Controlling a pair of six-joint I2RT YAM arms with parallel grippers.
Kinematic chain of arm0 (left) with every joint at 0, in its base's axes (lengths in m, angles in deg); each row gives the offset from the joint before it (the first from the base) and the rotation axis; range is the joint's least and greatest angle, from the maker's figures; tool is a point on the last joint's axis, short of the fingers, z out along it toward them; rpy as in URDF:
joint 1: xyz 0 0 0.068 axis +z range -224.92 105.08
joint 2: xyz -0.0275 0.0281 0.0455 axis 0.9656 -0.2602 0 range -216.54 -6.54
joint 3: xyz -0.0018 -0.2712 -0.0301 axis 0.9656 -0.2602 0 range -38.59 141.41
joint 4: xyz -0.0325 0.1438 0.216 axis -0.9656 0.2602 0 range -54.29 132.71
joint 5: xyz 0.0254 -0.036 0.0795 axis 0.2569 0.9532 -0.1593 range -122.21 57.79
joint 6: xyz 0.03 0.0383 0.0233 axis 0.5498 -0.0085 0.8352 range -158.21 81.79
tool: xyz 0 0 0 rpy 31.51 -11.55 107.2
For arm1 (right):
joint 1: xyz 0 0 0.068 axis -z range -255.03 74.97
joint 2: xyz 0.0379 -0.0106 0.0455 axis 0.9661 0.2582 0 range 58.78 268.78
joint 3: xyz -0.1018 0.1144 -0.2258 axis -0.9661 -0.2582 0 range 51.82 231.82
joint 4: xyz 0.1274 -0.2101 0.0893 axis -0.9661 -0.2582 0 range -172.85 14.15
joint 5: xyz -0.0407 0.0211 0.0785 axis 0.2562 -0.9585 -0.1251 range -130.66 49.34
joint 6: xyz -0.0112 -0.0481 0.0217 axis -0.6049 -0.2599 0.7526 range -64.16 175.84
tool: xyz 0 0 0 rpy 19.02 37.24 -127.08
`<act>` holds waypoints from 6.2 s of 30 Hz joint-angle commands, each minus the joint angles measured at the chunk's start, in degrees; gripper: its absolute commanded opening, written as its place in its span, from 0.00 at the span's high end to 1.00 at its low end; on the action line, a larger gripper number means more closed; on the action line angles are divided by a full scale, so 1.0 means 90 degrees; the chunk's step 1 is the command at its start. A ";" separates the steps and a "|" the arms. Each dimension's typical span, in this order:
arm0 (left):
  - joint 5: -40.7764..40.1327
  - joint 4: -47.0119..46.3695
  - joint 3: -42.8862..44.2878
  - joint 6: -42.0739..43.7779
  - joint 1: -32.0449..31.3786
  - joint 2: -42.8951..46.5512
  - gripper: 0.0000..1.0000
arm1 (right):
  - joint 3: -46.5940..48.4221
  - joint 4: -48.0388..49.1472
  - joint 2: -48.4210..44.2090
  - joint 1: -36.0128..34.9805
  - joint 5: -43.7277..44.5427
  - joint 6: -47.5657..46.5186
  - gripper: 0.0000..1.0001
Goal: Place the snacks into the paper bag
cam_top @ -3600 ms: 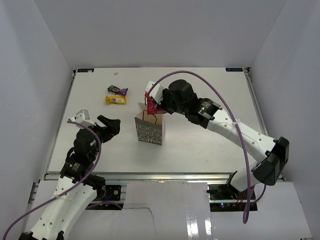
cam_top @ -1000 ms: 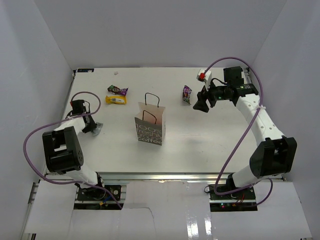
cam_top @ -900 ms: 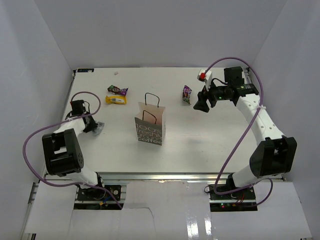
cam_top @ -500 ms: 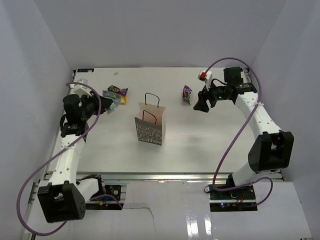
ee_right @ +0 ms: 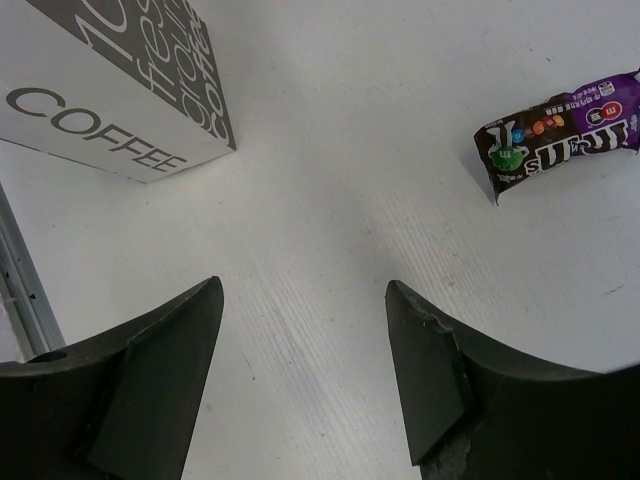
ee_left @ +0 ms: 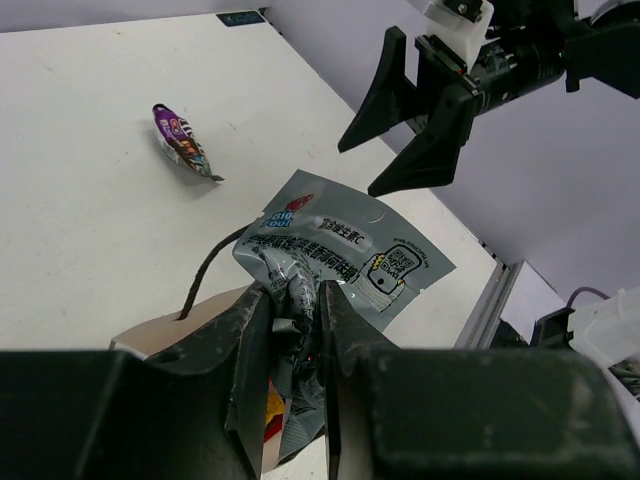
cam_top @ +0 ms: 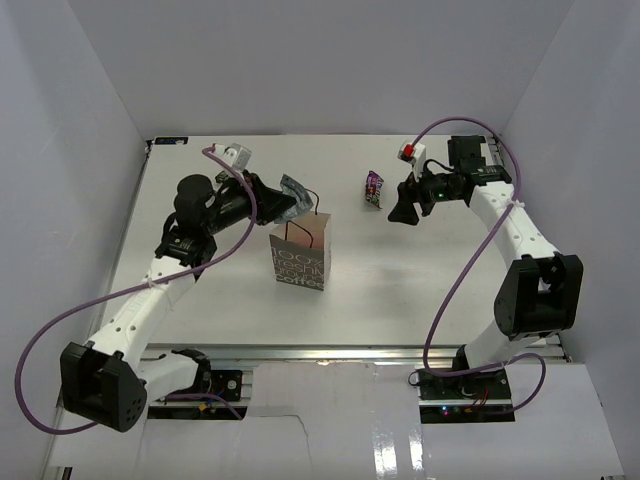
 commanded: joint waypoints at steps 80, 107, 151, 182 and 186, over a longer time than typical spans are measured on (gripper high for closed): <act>-0.4383 0.1969 -0.1732 -0.1115 -0.0549 0.3164 0.17 | 0.2075 0.2818 0.2388 -0.0459 -0.1754 0.2405 0.73; -0.4432 0.1988 -0.1899 -0.1173 -0.0549 0.3496 0.17 | 0.3559 0.0884 0.1146 -0.3399 -0.3057 -0.0098 0.71; -0.4033 0.2312 0.0112 -0.3729 0.2261 -0.1774 0.02 | 0.2663 0.1402 0.0542 -0.1526 -0.1222 0.1231 0.10; -0.3553 0.2056 0.2896 -0.5129 0.2439 -0.5830 0.51 | -0.0103 0.0992 0.0102 0.0028 -0.0967 0.0098 0.10; -0.3563 0.2056 0.2760 -0.4729 0.2439 -0.5596 0.65 | -0.0103 0.0992 0.0102 0.0028 -0.0986 0.0108 0.10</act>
